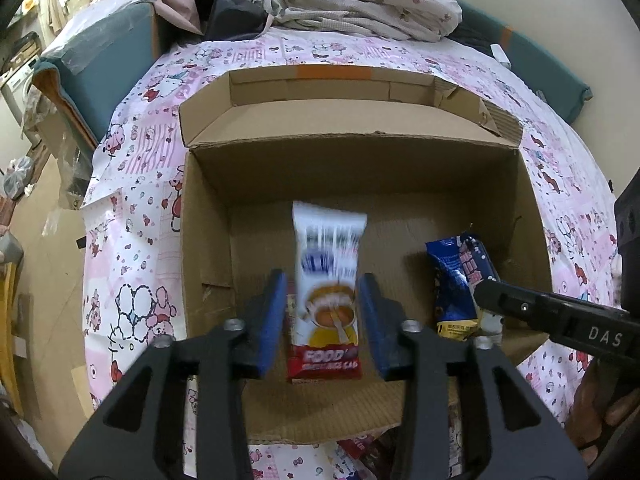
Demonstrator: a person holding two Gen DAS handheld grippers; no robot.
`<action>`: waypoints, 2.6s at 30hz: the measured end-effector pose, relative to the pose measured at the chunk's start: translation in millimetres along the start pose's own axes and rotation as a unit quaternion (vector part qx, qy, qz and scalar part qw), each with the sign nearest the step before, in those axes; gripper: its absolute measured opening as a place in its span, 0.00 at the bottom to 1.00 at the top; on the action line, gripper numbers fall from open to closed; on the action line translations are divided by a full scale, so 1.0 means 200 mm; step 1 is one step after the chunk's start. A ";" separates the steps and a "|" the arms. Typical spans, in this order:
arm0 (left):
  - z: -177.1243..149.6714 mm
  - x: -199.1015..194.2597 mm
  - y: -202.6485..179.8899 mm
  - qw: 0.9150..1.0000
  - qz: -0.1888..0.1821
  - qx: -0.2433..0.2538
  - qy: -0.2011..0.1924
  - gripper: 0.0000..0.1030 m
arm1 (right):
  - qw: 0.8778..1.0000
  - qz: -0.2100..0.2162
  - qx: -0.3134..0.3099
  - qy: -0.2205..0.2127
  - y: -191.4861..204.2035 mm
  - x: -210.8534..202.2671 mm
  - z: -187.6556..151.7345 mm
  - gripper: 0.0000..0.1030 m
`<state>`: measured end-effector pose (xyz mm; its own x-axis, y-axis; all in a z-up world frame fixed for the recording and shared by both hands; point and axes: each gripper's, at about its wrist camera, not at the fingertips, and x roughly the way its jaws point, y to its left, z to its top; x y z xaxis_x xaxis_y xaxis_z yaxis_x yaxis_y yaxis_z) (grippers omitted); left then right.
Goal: Organize snacks
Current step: 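Carry both snacks over the box and open both grippers to release them, then move both tools back to the snack pile and grasp a blue chip bag with the left gripper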
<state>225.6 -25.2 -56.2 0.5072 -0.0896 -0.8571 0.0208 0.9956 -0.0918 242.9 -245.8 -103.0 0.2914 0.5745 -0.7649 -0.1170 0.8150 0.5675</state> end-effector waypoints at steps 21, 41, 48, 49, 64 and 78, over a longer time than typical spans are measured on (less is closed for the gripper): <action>0.00 -0.14 0.07 0.998 0.000 -0.029 -0.052 0.68 | 0.994 -0.065 -0.017 -0.081 0.10 -0.20 -0.02 0.75; -0.19 -0.43 0.12 0.997 -0.021 -0.039 -0.069 0.87 | 0.993 -0.078 -0.010 -0.089 0.10 -0.41 -0.25 0.86; -0.29 -0.46 0.15 0.998 -0.019 -0.043 -0.045 0.87 | 0.995 -0.068 0.032 -0.069 0.02 -0.42 -0.37 0.86; -0.31 -0.46 0.15 0.998 -0.023 -0.044 -0.039 0.87 | 0.995 -0.067 0.039 -0.065 0.01 -0.42 -0.40 0.86; -0.67 -0.18 -0.03 0.978 -0.118 0.001 0.171 0.86 | 0.994 -0.080 0.077 0.003 -0.13 -0.32 -0.53 0.86; -0.95 0.01 -0.46 0.946 -0.072 0.211 0.233 0.76 | 0.993 -0.081 0.082 0.009 -0.14 -0.30 -0.52 0.86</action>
<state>61.4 -121.7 -145.1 0.0395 -0.1294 -0.9908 0.4534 0.8860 -0.0977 129.2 -294.8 -103.8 0.2771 0.4400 -0.8542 0.0867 0.8739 0.4783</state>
